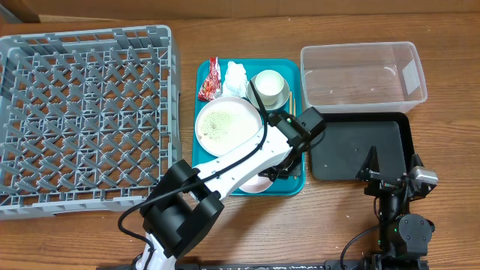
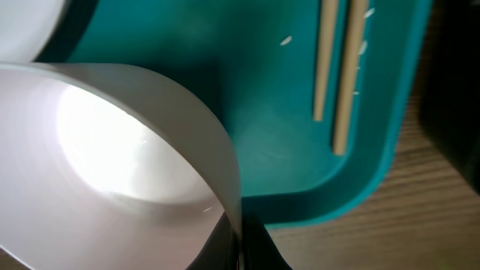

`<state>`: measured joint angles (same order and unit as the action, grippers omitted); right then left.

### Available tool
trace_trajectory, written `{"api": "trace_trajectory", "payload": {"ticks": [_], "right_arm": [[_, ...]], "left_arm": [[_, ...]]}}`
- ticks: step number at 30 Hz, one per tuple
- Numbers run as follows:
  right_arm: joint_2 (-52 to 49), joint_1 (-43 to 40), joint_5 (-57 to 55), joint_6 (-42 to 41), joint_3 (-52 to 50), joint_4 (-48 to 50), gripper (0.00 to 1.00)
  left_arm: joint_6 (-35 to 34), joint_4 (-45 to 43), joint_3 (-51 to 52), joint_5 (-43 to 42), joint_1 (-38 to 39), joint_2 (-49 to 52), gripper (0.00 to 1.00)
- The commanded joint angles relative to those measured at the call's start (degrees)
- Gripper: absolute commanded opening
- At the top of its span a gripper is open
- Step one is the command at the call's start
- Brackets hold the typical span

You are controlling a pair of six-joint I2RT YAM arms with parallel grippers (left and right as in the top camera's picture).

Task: Sort waste into correct bins and load items into the dishwasher
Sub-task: 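Grip the small pink bowl's rim with the left gripper and lift, then carry the pink bowl left and set it into the grey dish rack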

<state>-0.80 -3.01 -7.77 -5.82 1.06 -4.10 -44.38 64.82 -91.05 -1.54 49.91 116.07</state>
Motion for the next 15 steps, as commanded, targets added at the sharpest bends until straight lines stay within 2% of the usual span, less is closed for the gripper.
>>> {"api": "trace_trajectory", "payload": {"ticks": [1, 7, 11, 15], "right_arm": [[0.5, -0.2, -0.3, -0.1, -0.6, 0.3, 1.00], [0.5, -0.2, -0.3, -0.1, -0.6, 0.3, 1.00], [0.5, -0.2, -0.3, -0.1, -0.6, 0.3, 1.00], [0.5, -0.2, -0.3, -0.1, -0.6, 0.3, 1.00]], "left_arm": [[2.2, 2.9, -5.7, -1.1, 0.5, 0.4, 0.04], [4.6, 10.4, -15.1, -2.6, -0.2, 0.4, 0.04], [11.5, 14.6, -22.7, -2.6, -2.6, 0.4, 0.04], [17.3, 15.7, -30.2, -2.6, -9.2, 0.4, 0.04]]}}
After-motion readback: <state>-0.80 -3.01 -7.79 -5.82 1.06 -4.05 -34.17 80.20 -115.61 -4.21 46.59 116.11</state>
